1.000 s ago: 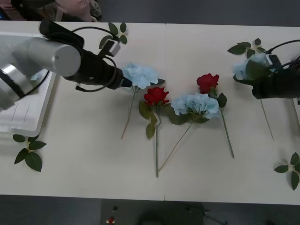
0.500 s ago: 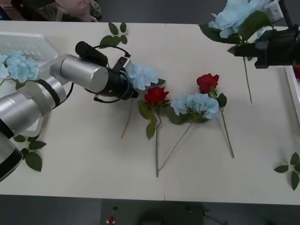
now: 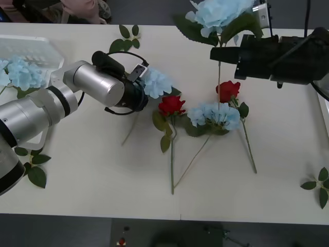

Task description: Put the red flowers into the right box and the blue flowers into the left box

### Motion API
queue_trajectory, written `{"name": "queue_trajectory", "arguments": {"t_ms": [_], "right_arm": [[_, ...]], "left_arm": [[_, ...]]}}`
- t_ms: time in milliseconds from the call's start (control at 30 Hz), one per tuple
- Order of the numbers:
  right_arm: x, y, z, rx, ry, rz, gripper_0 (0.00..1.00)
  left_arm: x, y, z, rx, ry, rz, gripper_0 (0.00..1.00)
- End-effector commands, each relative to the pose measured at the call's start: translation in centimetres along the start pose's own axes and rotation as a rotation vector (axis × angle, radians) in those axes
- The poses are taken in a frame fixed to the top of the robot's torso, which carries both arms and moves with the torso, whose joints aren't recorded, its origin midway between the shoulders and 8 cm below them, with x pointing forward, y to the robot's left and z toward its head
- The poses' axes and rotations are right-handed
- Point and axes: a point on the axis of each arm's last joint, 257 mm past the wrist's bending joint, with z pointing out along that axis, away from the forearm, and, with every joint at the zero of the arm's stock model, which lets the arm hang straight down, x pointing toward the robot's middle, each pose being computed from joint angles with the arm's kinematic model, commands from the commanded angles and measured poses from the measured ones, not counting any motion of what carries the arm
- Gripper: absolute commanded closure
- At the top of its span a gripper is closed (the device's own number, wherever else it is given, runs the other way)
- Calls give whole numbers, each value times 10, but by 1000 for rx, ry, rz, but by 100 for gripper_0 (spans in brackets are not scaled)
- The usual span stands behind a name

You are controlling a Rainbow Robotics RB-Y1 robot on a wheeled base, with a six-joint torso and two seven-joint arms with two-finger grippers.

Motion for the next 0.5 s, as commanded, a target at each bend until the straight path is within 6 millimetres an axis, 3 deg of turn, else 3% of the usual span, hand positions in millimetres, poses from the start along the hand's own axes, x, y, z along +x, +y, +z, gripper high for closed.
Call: {"name": "queue_trajectory", "arguments": {"t_ms": [33,267,400,467,500], "right_arm": [[-17,0,7,0,-70,16,100],[-5,1,14,4,-1,123,100],[3,8,16,-11,29,223,100],[9,6,19,4,61,249,100],[12,5,19,10,73,248,100]], "left_arm": [[-35,-12,-9,16,-56,-23,100],[-52,7,-28,6,-94,-48,100],[-70,41,-87,-23,-37,-15,100],[-63,67,-138,-45,54,-1,100],[-60,74,-153,-55,80,5,100]]}}
